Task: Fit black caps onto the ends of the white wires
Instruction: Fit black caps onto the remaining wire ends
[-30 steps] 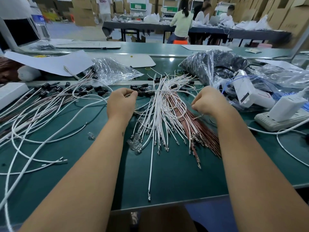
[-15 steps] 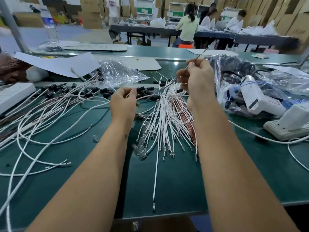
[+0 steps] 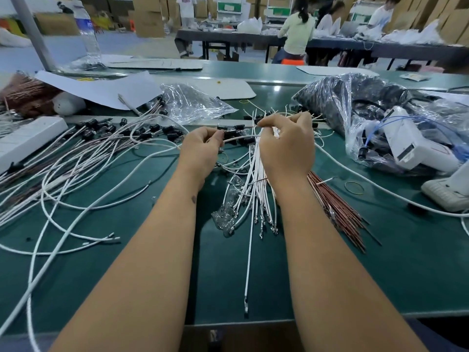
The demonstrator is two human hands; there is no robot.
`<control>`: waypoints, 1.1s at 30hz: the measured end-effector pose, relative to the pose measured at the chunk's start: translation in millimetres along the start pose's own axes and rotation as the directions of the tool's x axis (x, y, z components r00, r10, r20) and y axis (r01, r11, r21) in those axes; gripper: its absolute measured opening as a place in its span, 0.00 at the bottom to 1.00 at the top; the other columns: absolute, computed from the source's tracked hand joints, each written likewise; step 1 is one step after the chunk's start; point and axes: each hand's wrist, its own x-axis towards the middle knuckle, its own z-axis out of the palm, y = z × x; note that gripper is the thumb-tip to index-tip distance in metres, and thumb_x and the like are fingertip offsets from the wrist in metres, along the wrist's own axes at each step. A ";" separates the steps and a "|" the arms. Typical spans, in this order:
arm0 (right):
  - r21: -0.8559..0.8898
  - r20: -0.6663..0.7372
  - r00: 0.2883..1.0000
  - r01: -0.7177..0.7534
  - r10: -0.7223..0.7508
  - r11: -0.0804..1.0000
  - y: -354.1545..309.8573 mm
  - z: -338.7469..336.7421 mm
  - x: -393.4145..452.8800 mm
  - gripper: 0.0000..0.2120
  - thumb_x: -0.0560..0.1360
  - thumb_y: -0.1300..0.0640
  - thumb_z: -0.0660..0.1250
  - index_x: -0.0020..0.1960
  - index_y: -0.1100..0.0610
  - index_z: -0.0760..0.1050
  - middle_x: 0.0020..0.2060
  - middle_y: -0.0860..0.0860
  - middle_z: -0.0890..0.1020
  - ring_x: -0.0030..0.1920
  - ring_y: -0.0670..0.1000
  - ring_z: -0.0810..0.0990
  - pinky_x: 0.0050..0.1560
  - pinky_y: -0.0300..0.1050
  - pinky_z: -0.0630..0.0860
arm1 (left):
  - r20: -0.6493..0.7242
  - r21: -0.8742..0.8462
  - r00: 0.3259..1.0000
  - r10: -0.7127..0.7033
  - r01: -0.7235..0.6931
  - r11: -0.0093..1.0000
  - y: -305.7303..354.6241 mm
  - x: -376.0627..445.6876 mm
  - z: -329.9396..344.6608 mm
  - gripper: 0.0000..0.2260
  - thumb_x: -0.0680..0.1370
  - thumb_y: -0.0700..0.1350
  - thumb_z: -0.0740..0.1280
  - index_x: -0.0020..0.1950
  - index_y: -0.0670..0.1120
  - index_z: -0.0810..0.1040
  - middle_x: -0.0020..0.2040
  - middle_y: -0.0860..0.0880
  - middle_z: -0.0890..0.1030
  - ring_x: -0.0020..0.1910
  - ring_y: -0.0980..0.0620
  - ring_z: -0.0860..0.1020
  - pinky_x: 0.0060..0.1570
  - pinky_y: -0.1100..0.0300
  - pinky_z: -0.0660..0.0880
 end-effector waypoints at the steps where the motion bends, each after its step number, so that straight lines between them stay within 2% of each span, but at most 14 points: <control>1: -0.015 0.004 1.000 0.005 -0.005 1.000 0.6 -0.3 -0.2 0.11 0.75 0.58 0.63 0.47 0.46 0.83 0.45 0.47 0.68 0.47 0.50 0.71 0.43 0.42 0.68 | 0.015 0.012 1.000 0.005 -0.005 1.000 0.1 -0.6 0.0 0.09 0.81 0.46 0.64 0.41 0.49 0.77 0.36 0.53 0.77 0.31 0.59 0.70 0.29 0.75 0.68; 5: -0.058 0.033 0.999 0.034 -0.032 0.998 2.7 0.7 -1.4 0.10 0.75 0.58 0.64 0.47 0.48 0.83 0.45 0.48 0.68 0.48 0.50 0.70 0.44 0.42 0.69 | 0.044 0.027 0.999 0.017 -0.018 0.999 1.6 -2.3 -0.8 0.09 0.80 0.47 0.64 0.41 0.49 0.77 0.37 0.50 0.77 0.33 0.54 0.69 0.31 0.72 0.69; 8: -0.030 0.062 0.997 0.037 -0.035 0.999 3.8 2.1 -1.3 0.10 0.76 0.58 0.64 0.48 0.47 0.83 0.45 0.48 0.68 0.49 0.50 0.70 0.45 0.44 0.72 | 0.063 0.036 0.998 0.023 -0.025 0.999 1.9 -3.0 -0.1 0.09 0.80 0.48 0.64 0.41 0.48 0.78 0.39 0.45 0.76 0.37 0.51 0.68 0.33 0.65 0.69; 11: -0.031 0.070 0.997 0.036 -0.034 0.999 5.1 4.1 -0.9 0.10 0.76 0.57 0.64 0.48 0.47 0.83 0.45 0.47 0.68 0.48 0.50 0.70 0.46 0.44 0.71 | 0.060 0.018 0.998 0.026 -0.027 0.999 2.1 -3.0 -1.2 0.11 0.80 0.48 0.64 0.40 0.48 0.78 0.36 0.48 0.75 0.36 0.50 0.68 0.30 0.69 0.68; 17: -0.030 0.067 0.997 0.030 -0.028 0.999 7.9 6.5 -0.1 0.10 0.76 0.57 0.64 0.48 0.46 0.82 0.45 0.47 0.67 0.47 0.49 0.70 0.44 0.44 0.71 | 0.059 0.006 0.998 0.029 -0.029 1.000 2.4 -2.8 0.3 0.10 0.80 0.47 0.65 0.39 0.48 0.78 0.34 0.52 0.77 0.32 0.56 0.69 0.30 0.72 0.69; 20: -0.043 0.117 0.990 0.088 -0.083 0.995 6.2 9.5 -3.1 0.10 0.76 0.57 0.64 0.49 0.46 0.82 0.46 0.47 0.68 0.48 0.49 0.70 0.44 0.43 0.69 | 0.062 0.006 0.997 0.039 -0.039 0.999 3.2 -3.8 1.8 0.10 0.79 0.46 0.66 0.38 0.48 0.78 0.31 0.54 0.76 0.25 0.62 0.67 0.26 0.73 0.66; 23: -0.071 0.162 0.977 0.151 -0.138 0.986 5.3 12.2 -5.3 0.14 0.76 0.62 0.61 0.53 0.50 0.82 0.46 0.48 0.69 0.50 0.51 0.71 0.46 0.44 0.69 | 0.053 0.001 0.998 0.040 -0.040 0.999 3.3 -5.0 2.2 0.11 0.79 0.45 0.66 0.37 0.47 0.78 0.30 0.53 0.74 0.21 0.63 0.65 0.25 0.73 0.65; 26: -0.044 0.151 0.973 0.186 -0.178 0.982 4.4 11.4 -4.9 0.18 0.76 0.68 0.59 0.58 0.54 0.81 0.46 0.49 0.75 0.52 0.52 0.72 0.49 0.45 0.69 | 0.031 -0.019 0.999 0.036 -0.036 0.999 3.4 -5.5 1.6 0.10 0.79 0.45 0.66 0.38 0.47 0.78 0.31 0.53 0.75 0.24 0.64 0.68 0.29 0.70 0.68; 29: 0.036 0.137 0.968 0.206 -0.208 0.978 2.6 9.8 -5.7 0.18 0.76 0.68 0.60 0.62 0.56 0.78 0.49 0.51 0.80 0.54 0.52 0.74 0.56 0.46 0.70 | 0.043 -0.036 0.998 0.040 -0.039 0.999 5.0 -6.8 0.8 0.08 0.78 0.45 0.67 0.40 0.48 0.80 0.32 0.55 0.78 0.28 0.64 0.72 0.33 0.66 0.71; 33: 0.083 0.158 0.960 0.219 -0.229 0.972 0.5 9.9 -8.3 0.18 0.76 0.68 0.61 0.64 0.58 0.76 0.52 0.53 0.81 0.55 0.51 0.74 0.58 0.44 0.71 | 0.076 -0.024 0.994 0.081 -0.079 0.997 9.3 -10.3 4.0 0.07 0.75 0.38 0.69 0.41 0.50 0.80 0.35 0.54 0.81 0.31 0.65 0.75 0.36 0.72 0.73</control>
